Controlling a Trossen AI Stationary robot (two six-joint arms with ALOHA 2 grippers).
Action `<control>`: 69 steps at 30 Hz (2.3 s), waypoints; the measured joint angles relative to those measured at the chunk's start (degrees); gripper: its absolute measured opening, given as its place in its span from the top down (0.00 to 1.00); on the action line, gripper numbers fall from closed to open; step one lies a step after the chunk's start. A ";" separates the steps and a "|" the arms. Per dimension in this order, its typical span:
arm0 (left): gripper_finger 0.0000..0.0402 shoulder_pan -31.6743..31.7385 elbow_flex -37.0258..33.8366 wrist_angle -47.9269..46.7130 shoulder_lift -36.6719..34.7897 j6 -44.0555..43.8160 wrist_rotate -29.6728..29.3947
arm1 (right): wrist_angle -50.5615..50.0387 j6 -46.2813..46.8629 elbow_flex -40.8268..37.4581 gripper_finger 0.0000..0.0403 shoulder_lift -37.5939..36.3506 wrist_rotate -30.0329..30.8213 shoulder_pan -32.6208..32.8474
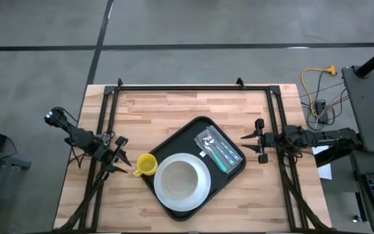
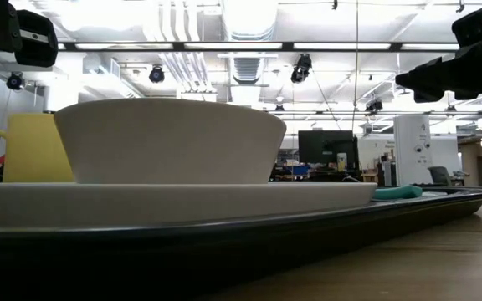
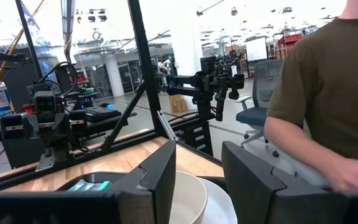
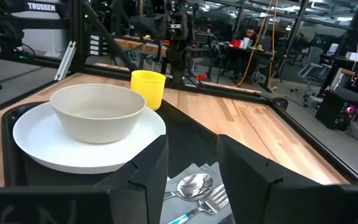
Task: Set up tray
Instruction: Return to Home Position
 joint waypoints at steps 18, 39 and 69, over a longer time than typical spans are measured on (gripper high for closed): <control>0.71 0.00 0.00 0.00 0.00 -0.02 -0.01 | 0.00 -0.11 0.00 0.67 -0.05 0.02 0.00; 0.71 0.01 0.00 0.00 0.00 0.00 -0.01 | 1.38 -2.87 -0.02 0.69 0.73 8.69 -0.19; 0.71 -0.01 -0.01 0.00 0.00 0.00 0.00 | 1.64 -6.37 0.00 0.68 1.79 10.62 -0.11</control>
